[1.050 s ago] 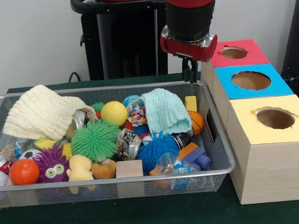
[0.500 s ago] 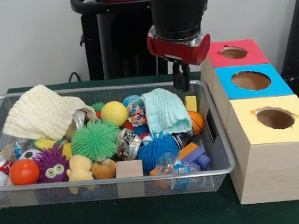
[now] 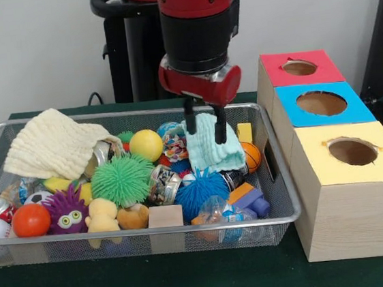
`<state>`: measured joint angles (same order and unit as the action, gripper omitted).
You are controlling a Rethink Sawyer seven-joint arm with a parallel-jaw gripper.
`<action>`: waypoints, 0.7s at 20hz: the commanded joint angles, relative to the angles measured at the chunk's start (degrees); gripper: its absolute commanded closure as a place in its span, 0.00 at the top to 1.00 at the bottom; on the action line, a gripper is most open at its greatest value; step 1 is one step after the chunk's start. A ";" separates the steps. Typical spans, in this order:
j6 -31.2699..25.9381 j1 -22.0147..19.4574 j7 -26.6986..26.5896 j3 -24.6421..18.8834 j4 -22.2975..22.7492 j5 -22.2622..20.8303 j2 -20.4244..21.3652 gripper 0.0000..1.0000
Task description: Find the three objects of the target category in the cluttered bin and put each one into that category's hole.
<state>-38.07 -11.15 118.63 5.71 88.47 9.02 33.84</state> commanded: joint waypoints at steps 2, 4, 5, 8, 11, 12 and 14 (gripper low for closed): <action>5.81 -4.24 -2.52 -4.08 -1.52 -5.23 -3.07 1.00; 5.28 -4.70 -1.40 -3.92 -2.05 -4.93 -3.99 1.00; 4.90 -5.00 -0.55 -3.91 -2.20 -4.48 -4.62 1.00; 6.90 -7.04 -1.13 -5.19 -1.67 -5.01 -6.50 1.00; 9.40 -8.39 -0.63 -5.88 0.55 -5.73 -7.60 1.00; 10.47 -8.67 -0.18 -6.11 1.60 -5.87 -7.84 1.00; 11.72 -9.19 0.76 -6.49 3.48 -5.87 -8.39 1.00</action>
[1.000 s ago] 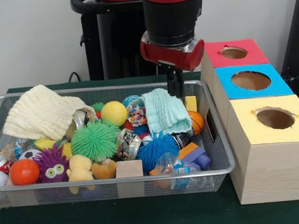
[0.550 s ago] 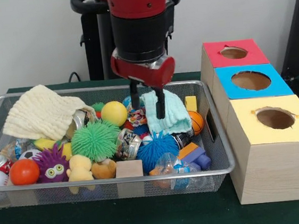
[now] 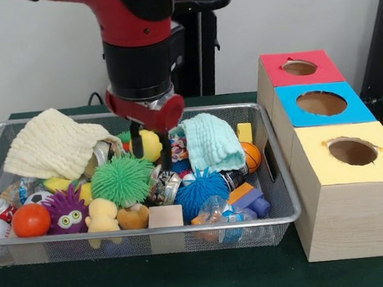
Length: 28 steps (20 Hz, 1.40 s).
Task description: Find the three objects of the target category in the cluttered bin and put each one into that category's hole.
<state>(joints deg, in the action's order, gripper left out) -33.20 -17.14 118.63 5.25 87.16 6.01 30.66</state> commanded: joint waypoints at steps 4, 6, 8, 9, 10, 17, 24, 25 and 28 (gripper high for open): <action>8.06 -2.31 4.66 -4.72 7.41 -2.00 -5.73 1.00; 8.47 -0.84 7.87 -2.71 8.08 -1.13 -5.89 1.00; 8.40 0.32 10.25 -0.88 8.33 -0.21 -5.94 1.00; 8.60 0.45 11.09 -0.60 8.81 0.51 -5.70 1.00; 8.30 0.79 11.51 -0.24 9.04 0.87 -5.39 1.00; 7.18 2.19 12.91 1.11 10.40 3.16 -4.35 1.00; 7.76 1.96 12.66 3.44 9.10 3.86 -6.38 1.00; 7.45 2.20 12.70 3.77 9.51 3.92 -5.81 1.00; 7.23 2.94 13.14 4.79 10.25 4.08 -5.25 1.00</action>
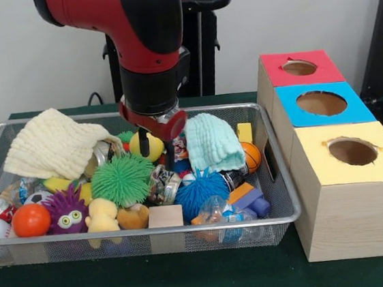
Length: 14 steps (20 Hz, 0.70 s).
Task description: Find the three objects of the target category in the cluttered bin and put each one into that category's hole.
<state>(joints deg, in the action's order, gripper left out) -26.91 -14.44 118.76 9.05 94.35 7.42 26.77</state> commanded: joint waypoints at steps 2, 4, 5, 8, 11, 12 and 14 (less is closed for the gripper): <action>0.08 1.39 13.90 2.23 2.49 2.94 -2.03 1.00; 0.04 1.14 13.76 1.88 1.94 3.41 -3.72 1.00; -0.10 1.36 14.01 1.69 1.92 3.88 -4.27 1.00; 0.49 1.92 14.21 1.19 3.88 4.86 -3.33 1.00; 0.38 2.51 13.81 0.86 5.99 5.48 -1.21 1.00; -0.14 3.09 13.98 1.13 6.29 5.71 -0.47 1.00; -0.95 4.16 14.43 1.54 7.39 6.38 0.92 1.00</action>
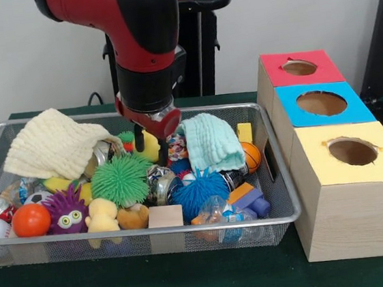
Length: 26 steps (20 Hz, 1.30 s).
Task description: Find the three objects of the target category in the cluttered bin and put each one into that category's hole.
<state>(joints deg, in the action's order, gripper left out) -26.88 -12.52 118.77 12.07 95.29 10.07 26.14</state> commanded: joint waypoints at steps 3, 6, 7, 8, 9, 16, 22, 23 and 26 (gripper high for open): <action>-2.29 4.46 15.66 -0.29 7.81 4.72 3.67 1.00; -3.98 6.29 16.15 0.79 8.07 5.79 5.09 1.00; -4.29 6.51 16.02 0.95 8.06 6.15 5.26 1.00; -4.59 6.89 16.05 1.14 8.02 6.48 5.44 1.00; -4.89 7.27 16.07 1.33 7.97 6.81 5.62 1.00; -3.50 8.20 15.62 2.05 7.21 8.44 3.79 1.00; -1.37 7.22 14.37 2.15 6.98 9.03 1.75 1.00; -0.32 6.50 13.54 1.81 7.97 8.82 1.91 1.00; 0.65 5.28 11.69 1.77 9.81 7.98 2.95 1.00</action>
<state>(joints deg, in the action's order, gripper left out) -26.92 -4.70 119.65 15.51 100.59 16.19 30.35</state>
